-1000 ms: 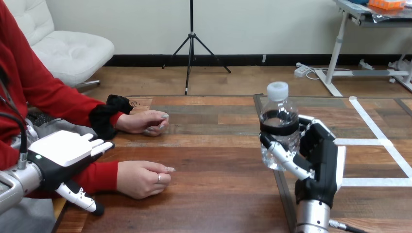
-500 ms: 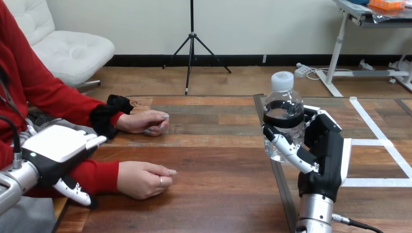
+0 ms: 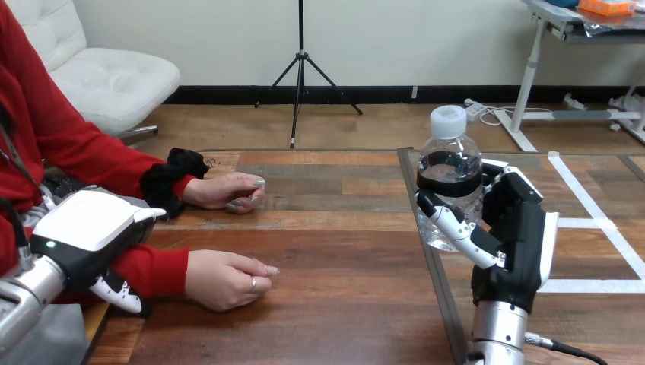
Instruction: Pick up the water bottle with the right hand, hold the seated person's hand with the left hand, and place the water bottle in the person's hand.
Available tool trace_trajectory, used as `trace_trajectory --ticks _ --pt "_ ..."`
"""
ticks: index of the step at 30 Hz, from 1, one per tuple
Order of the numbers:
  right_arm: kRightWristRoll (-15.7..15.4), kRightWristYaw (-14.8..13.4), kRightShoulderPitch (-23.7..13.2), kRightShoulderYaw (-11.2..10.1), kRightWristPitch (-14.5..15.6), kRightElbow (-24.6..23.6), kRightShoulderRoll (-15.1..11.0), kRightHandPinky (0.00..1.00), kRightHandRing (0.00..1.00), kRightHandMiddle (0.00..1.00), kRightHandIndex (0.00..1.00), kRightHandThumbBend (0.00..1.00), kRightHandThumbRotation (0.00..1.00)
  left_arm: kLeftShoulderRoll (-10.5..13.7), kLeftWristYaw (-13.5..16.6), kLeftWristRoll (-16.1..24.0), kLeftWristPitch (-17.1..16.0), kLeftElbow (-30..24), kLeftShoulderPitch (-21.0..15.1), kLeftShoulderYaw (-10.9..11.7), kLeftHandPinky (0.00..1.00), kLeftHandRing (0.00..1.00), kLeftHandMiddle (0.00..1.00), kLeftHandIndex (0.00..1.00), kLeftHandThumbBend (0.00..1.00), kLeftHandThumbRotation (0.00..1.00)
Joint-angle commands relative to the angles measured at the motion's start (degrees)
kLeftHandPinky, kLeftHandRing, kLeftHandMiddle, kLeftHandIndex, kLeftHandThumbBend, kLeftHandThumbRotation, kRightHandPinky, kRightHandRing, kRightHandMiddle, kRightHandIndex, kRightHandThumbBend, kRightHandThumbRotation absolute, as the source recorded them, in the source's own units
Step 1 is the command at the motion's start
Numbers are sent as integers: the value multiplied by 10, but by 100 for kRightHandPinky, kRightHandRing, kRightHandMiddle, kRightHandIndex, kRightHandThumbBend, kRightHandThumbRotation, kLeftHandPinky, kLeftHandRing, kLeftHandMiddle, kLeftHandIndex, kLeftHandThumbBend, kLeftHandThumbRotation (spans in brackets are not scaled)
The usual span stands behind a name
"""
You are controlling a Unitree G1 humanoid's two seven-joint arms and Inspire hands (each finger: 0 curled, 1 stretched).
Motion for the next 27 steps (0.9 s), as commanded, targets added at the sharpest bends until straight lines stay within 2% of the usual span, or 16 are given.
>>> trace_trajectory --ticks 1,10,13,27 --pt "-5 3 -12 6 -14 -48 2 33 39 46 46 76 0 -19 21 -22 9 8 2 13 60 63 70 75 84 21" --pt "-11 0 -2 9 -10 -72 4 32 38 46 46 75 0 -26 28 -34 16 10 6 11 54 55 60 66 76 15" --pt "-4 5 1 10 -8 -79 6 31 38 46 46 74 0 -28 32 -35 17 10 7 11 51 51 56 62 75 15" --pt "-2 11 10 16 -5 -101 9 31 37 46 46 74 0 -31 42 -37 17 12 7 8 41 42 48 57 72 16"
